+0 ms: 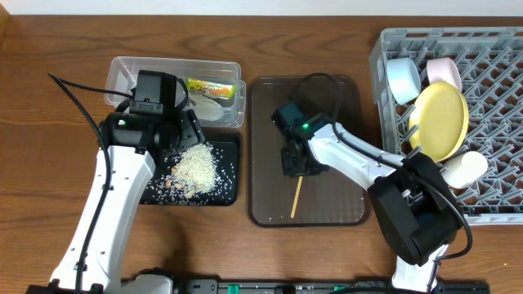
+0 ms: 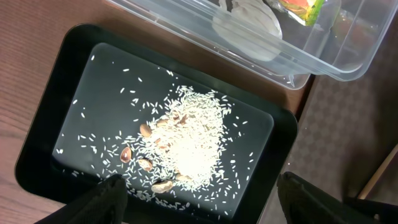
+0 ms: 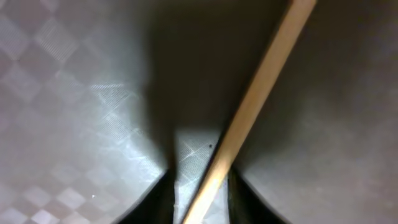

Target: Sort waste into correct bins and load items into the dishwasher rack

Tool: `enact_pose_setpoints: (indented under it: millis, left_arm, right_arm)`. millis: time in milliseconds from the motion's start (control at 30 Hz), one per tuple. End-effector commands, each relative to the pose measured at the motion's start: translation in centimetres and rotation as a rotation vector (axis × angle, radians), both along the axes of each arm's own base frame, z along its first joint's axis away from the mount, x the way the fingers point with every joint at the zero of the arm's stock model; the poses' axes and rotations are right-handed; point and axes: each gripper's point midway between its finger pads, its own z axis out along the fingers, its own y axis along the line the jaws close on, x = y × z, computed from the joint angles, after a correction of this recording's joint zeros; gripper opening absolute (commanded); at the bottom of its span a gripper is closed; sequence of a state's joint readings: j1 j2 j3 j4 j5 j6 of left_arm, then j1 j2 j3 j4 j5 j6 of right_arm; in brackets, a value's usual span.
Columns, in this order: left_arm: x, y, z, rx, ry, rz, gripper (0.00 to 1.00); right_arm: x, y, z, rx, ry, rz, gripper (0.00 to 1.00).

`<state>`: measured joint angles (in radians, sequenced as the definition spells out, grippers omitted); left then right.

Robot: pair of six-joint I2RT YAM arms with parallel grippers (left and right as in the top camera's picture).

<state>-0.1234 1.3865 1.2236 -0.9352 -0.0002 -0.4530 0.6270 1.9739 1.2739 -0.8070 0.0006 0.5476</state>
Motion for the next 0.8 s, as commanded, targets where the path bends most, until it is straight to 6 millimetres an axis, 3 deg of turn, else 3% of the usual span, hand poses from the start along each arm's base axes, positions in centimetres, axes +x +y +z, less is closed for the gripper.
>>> enact_pose_setpoints:
  millis: [0, 100, 233, 433, 533, 633, 767]
  left_arm:
    - [0.0, 0.3, 0.3, 0.004, -0.010, 0.021, 0.80]
    - [0.0, 0.3, 0.3, 0.004, -0.010, 0.021, 0.80]
    - [0.0, 0.3, 0.3, 0.005, -0.009, 0.021, 0.80]
    - [0.0, 0.3, 0.3, 0.005, -0.009, 0.021, 0.80]
    - [0.0, 0.3, 0.4, 0.004, -0.010, 0.021, 0.80]
    - [0.0, 0.3, 0.3, 0.004, -0.010, 0.021, 0.80]
    - [0.0, 0.3, 0.4, 0.004, -0.010, 0.020, 0.80]
  right_arm:
    - [-0.4, -0.3, -1.1, -0.025, 0.020, -0.031, 0.12]
    - [0.4, -1.0, 0.4, -0.012, 0.000, -0.042, 0.01]
    - [2.7, -2.9, 4.1, 0.021, -0.066, -0.019, 0.01]
    - [6.0, -9.1, 12.9, 0.049, -0.235, 0.015, 0.01]
    - [6.8, -13.0, 16.0, 0.040, -0.306, -0.020, 0.01]
    - [6.8, -16.9, 16.9, 0.018, -0.318, -0.085, 0.01]
    - [6.0, -20.5, 15.7, -0.018, -0.262, -0.112, 0.01]
